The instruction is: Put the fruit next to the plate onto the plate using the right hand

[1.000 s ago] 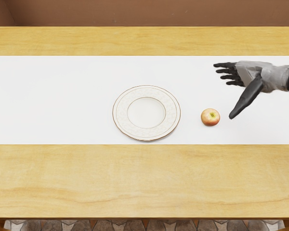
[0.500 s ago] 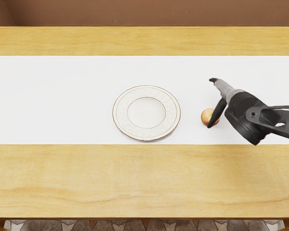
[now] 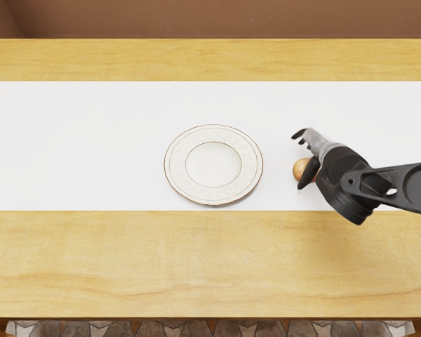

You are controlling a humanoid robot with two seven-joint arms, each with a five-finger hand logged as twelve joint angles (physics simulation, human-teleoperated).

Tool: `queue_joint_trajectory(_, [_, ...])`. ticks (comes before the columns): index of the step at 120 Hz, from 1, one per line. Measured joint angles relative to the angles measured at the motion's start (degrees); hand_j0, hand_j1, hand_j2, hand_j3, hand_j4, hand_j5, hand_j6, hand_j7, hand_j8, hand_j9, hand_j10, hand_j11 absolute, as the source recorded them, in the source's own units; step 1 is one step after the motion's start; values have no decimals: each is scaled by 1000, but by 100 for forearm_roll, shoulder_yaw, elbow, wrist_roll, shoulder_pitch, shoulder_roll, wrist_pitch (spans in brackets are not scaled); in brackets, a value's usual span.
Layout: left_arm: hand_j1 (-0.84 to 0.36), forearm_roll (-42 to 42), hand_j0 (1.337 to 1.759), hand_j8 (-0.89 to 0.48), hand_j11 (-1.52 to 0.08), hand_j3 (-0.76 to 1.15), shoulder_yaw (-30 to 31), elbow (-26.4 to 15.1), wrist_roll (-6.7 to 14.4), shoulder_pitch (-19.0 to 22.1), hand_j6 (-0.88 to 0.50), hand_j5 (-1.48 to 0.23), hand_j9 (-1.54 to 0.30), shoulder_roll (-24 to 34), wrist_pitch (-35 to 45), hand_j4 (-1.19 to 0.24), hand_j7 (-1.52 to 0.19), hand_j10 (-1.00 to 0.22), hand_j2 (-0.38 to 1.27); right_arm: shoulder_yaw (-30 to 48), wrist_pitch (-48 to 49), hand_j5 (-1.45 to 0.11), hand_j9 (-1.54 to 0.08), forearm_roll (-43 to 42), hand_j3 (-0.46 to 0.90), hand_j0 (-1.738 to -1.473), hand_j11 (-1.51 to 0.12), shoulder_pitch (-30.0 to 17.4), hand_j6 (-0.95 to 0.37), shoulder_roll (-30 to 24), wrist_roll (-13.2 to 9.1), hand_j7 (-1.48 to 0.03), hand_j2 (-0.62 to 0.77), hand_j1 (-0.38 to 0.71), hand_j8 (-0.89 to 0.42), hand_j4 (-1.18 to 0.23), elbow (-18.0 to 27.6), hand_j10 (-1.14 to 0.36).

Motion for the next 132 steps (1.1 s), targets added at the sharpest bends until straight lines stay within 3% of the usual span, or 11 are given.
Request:
queue_joint_trajectory(65, [336, 1, 1658, -11, -14, 0, 1, 0, 0, 0, -11, -14, -14, 0, 0, -11, -14, -11, 2, -265, 2, -624, -623, 43, 0, -1656, -623, 61, -471, -25, 0, -613, -90, 188, -456, -464, -30, -465])
queue_joint_trajectory(74, [336, 1, 1658, -11, -14, 0, 1, 0, 0, 0, -11, -14, -14, 0, 0, -11, -14, -11, 2, -266, 3, -699, -700, 44, 0, -1655, -701, 59, -486, -21, 0, -688, -29, 225, -409, -521, -38, -516])
queue_joint_trajectory(90, [336, 0, 1658, -11, -14, 0, 0, 0, 0, 0, -11, -14, -14, 0, 0, -11, -14, -11, 2, -258, 6, -860, -867, 134, 0, -1651, -871, 80, -446, -17, -7, -849, 134, 269, -362, -647, -37, -482])
queue_joint_trajectory(116, [336, 1, 1658, -11, -14, 0, 0, 0, 0, 0, -11, -14, -14, 0, 0, -11, -14, -11, 2, -214, 17, -1082, -1076, 203, 1, -1646, -1077, 98, -369, -21, -13, -1035, 221, 289, -262, -771, -31, -393])
queue_joint_trajectory(132, [336, 1, 1658, -11, -14, 0, 2, 0, 0, 0, -11, -14, -14, 0, 0, -11, -14, -11, 2, -194, 25, -1133, -1129, 197, 1, -1648, -1138, 103, -408, -29, -4, -1083, 291, 258, -274, -807, -34, -421])
